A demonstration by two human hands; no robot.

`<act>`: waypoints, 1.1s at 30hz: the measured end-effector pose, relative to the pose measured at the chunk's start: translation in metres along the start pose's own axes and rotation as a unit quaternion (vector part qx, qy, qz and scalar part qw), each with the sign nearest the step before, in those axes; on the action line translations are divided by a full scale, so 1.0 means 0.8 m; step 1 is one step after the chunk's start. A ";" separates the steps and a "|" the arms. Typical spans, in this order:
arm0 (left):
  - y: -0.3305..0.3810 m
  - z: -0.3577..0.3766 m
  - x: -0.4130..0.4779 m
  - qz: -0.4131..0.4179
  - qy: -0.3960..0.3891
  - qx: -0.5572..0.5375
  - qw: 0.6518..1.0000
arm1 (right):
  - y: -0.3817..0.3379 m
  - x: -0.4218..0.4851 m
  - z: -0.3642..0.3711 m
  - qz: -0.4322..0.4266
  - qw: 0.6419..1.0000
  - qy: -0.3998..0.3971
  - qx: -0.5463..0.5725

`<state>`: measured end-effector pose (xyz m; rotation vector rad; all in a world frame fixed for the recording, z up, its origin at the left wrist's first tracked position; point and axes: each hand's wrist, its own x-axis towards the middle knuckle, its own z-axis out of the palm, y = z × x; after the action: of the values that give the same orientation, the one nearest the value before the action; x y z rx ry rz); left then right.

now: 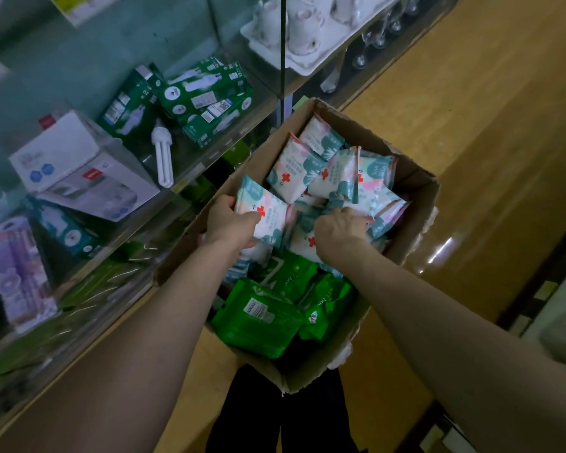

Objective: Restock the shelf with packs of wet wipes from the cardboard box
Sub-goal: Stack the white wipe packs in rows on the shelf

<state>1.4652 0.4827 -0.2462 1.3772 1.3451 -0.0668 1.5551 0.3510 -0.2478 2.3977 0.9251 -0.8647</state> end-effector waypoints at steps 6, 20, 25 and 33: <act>-0.006 -0.004 -0.002 0.009 0.017 0.056 0.998 | 0.002 0.004 0.009 0.031 0.999 -0.013 0.012; 0.005 -0.007 -0.018 0.039 0.023 0.042 0.998 | 0.040 -0.041 -0.006 0.101 0.792 0.049 0.600; 0.043 -0.007 -0.054 0.081 -0.009 -0.014 0.997 | 0.065 -0.105 -0.040 0.099 0.596 0.103 0.790; 0.139 0.025 -0.182 0.184 -0.147 -0.047 0.971 | 0.138 -0.235 -0.075 0.092 0.393 0.233 0.885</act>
<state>1.5060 0.4095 -0.0820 1.4507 0.8240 0.0404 1.5473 0.2269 -0.0595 4.4107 -1.2181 -1.3743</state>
